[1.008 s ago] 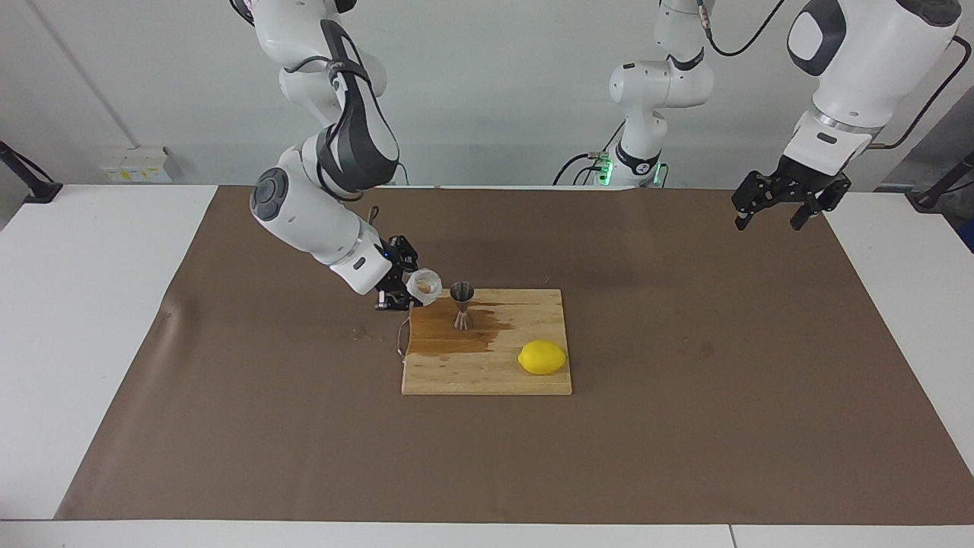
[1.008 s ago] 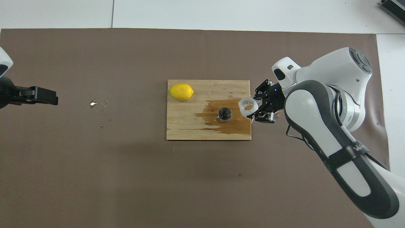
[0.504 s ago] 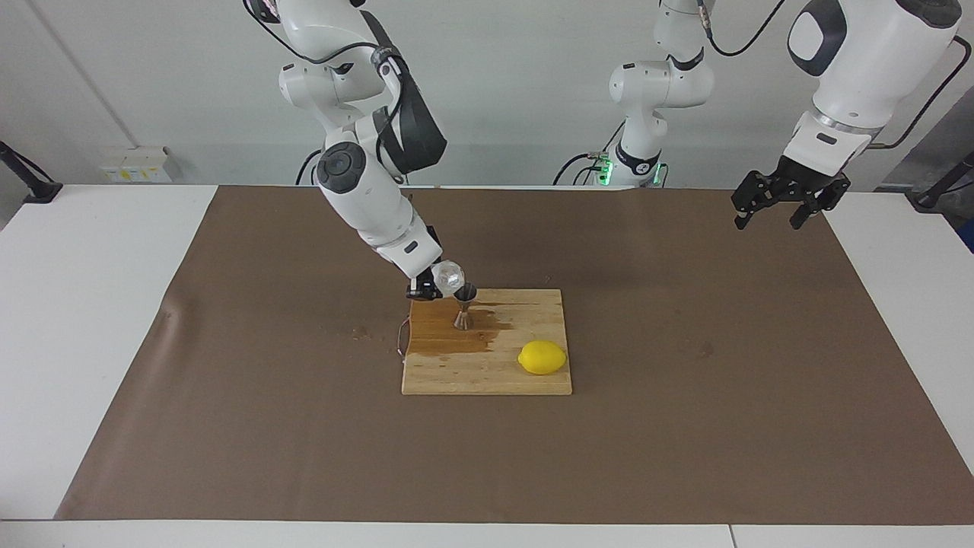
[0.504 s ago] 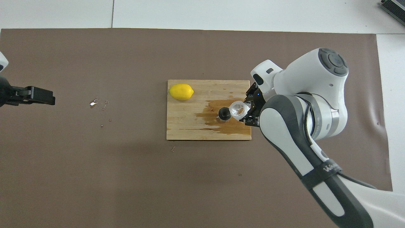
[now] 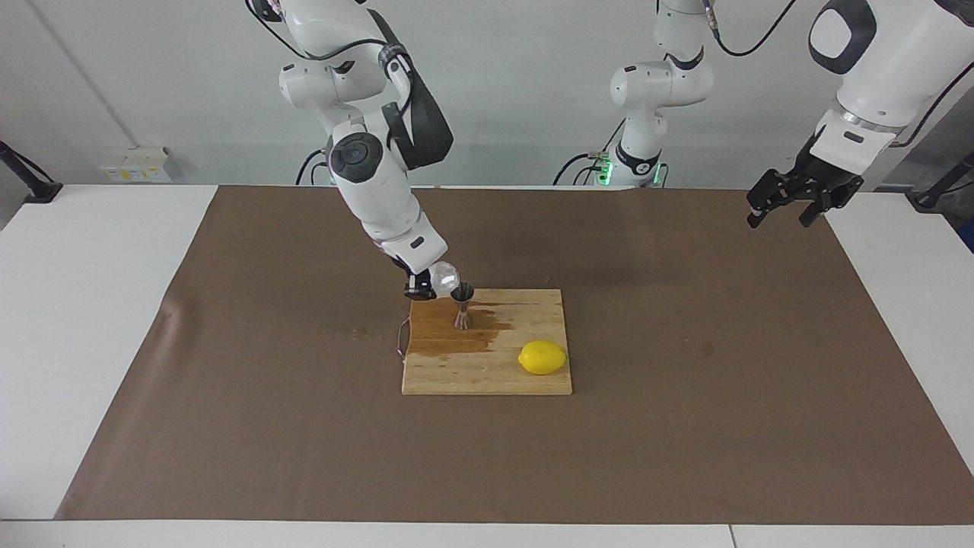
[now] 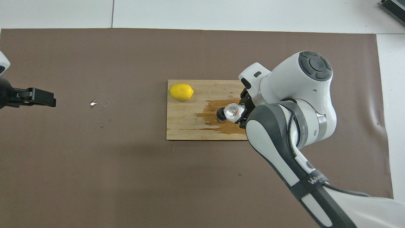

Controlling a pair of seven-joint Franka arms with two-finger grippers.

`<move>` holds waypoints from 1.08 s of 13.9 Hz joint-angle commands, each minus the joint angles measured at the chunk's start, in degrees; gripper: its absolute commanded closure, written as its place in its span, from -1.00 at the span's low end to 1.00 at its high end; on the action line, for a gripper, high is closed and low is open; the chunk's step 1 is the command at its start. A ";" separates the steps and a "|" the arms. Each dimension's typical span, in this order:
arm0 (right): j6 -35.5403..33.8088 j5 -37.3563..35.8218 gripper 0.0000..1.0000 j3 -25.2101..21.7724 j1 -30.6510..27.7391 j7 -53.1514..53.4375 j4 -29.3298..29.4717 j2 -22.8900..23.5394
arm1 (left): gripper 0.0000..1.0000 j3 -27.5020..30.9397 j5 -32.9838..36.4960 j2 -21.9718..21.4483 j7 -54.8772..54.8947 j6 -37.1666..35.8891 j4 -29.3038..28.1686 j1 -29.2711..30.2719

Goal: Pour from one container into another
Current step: 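Hold the white cup tilted over the metal cup with the right gripper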

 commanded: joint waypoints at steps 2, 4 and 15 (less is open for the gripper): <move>-1.56 -5.88 0.05 0.28 1.90 3.65 -0.23 -1.28 | -1.00 -0.88 1.87 3.01 -0.15 -2.85 3.83 -0.92; -1.74 -8.61 0.05 0.28 2.62 5.49 -0.49 -1.63 | -1.00 -0.79 2.49 2.84 -0.15 -6.10 4.19 -0.92; -1.74 -13.18 0.05 0.28 4.20 5.94 -1.02 -2.16 | -1.00 -1.23 2.75 1.35 -0.06 -5.67 3.05 -0.39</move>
